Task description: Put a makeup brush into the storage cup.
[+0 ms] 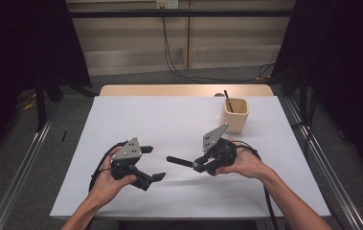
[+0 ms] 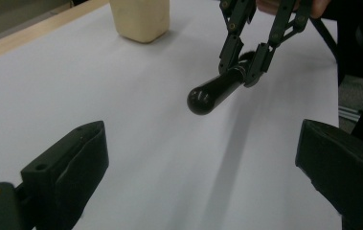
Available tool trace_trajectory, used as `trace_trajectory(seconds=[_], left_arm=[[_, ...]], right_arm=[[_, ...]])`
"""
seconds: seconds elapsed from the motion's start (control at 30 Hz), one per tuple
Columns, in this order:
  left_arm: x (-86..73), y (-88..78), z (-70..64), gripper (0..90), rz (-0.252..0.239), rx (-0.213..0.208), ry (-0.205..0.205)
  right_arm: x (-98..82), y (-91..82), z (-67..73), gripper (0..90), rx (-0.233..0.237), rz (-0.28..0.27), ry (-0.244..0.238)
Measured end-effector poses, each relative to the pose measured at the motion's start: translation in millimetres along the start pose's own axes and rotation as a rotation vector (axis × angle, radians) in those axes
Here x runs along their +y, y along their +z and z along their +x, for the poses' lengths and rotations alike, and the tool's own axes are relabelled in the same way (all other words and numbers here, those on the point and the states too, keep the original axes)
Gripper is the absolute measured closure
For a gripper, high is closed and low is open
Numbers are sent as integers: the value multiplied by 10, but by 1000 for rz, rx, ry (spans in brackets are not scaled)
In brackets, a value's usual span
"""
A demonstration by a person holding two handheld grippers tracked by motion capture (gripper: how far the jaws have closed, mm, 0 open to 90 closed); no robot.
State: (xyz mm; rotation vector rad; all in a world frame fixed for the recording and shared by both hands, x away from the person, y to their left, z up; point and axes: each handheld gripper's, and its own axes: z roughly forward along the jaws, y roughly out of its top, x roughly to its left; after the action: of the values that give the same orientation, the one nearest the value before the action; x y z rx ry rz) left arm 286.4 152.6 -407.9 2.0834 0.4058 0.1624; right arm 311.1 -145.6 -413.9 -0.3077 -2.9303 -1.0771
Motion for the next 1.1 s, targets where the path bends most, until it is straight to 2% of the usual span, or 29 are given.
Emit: trace_trajectory(seconds=[0.17,0.27,0.3,0.4,0.5,0.6,0.7,0.8,0.97,1.03,1.07,1.1], left_arm=[[74,46,7,43,28,-30,9],[130,85,0,52,91,-85,21],[149,101,-2,60,113,-103,38],[167,137,-30,59,116,-106,51],[180,170,-44,61,147,-101,78],[203,204,-44,61,197,-106,94],[209,246,-34,62,243,-121,93],[193,294,-28,62,281,-114,113],[181,353,3,62,318,-141,105],[185,361,8,65,335,-161,114],[187,370,5,69,345,-159,130],[189,376,9,68,358,-160,128]], right_arm=[[52,64,-4,721,22,69,-26],[99,86,8,721,38,114,-51],[117,86,11,721,46,122,-59],[159,83,10,721,47,149,-74],[182,83,3,721,47,182,-71],[198,91,-10,721,42,207,-74],[217,105,-27,721,36,225,-81],[235,124,-30,721,40,246,-85],[244,163,-54,721,57,288,-96],[244,166,-74,721,58,300,-91],[246,165,-73,721,59,304,-83],[255,165,-79,721,63,306,-88]])
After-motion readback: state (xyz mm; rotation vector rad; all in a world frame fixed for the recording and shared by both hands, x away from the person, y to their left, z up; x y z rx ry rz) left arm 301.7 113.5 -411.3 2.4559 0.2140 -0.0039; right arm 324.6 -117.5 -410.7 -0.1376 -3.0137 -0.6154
